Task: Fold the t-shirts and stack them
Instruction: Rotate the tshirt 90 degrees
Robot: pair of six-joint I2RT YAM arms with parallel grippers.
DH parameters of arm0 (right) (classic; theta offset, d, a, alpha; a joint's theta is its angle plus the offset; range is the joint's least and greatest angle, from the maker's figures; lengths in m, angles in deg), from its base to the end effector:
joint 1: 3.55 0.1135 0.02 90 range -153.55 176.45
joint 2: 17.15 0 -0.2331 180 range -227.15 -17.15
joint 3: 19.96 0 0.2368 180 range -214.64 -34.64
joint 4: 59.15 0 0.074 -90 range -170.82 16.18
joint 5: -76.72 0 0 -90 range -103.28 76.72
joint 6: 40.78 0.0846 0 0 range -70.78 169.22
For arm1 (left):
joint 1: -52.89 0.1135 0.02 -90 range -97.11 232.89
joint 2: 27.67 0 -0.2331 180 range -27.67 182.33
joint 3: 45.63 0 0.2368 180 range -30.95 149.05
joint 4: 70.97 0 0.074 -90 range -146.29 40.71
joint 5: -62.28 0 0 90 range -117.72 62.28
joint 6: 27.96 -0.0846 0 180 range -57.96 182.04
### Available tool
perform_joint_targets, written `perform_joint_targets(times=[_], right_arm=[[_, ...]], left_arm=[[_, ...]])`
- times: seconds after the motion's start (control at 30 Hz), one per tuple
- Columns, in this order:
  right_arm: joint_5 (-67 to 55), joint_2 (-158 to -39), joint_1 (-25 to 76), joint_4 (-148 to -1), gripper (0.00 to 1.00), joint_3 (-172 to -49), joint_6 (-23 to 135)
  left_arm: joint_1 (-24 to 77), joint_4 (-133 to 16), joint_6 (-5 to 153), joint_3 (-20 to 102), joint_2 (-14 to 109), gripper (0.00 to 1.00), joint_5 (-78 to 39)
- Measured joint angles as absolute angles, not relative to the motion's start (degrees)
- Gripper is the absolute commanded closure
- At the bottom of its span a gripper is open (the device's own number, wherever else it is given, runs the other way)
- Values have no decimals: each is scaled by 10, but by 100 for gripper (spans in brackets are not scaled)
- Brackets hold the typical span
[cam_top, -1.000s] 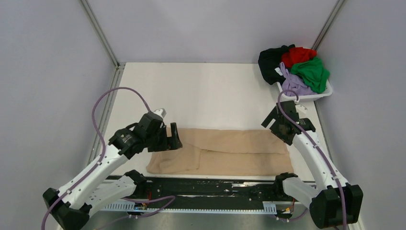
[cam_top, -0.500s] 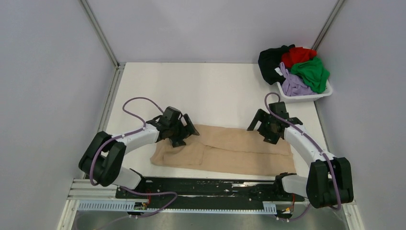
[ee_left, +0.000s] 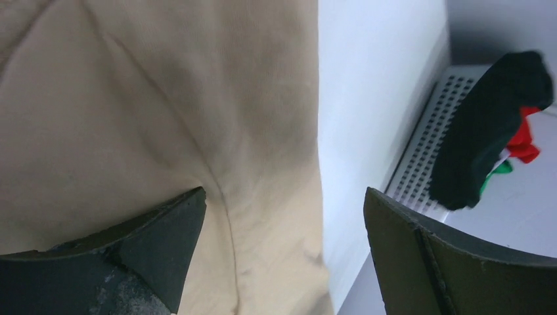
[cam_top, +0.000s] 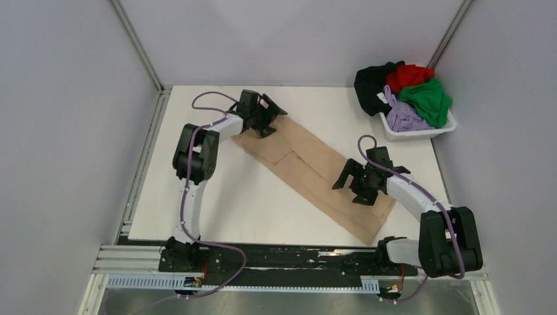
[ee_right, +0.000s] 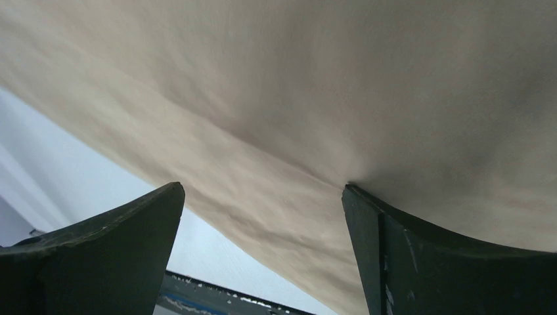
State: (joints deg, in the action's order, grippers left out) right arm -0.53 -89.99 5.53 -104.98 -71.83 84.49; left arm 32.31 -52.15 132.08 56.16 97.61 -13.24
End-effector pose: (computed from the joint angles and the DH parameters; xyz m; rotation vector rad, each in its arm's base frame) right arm 0.2281 0.0554 0.1076 0.5731 2.7479 0.5078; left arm 0.4486 -0.1910 0.1045 -0.9317 2.3632 -1.0235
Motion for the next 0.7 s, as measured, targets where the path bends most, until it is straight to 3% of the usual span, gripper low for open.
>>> perform_joint_targets(times=[0.17,0.37,0.7], right_arm=[[59,-915,89,-1007,0,-699,851],[110,-979,231,-952,0,-731,851],[140,-1097,393,-916,0,-843,846]], left_arm=[[335,-525,1323,789,1132,0,-98],[334,-556,1352,1046,1311,0,-24],[316,-652,1374,1140,1392,0,-30]])
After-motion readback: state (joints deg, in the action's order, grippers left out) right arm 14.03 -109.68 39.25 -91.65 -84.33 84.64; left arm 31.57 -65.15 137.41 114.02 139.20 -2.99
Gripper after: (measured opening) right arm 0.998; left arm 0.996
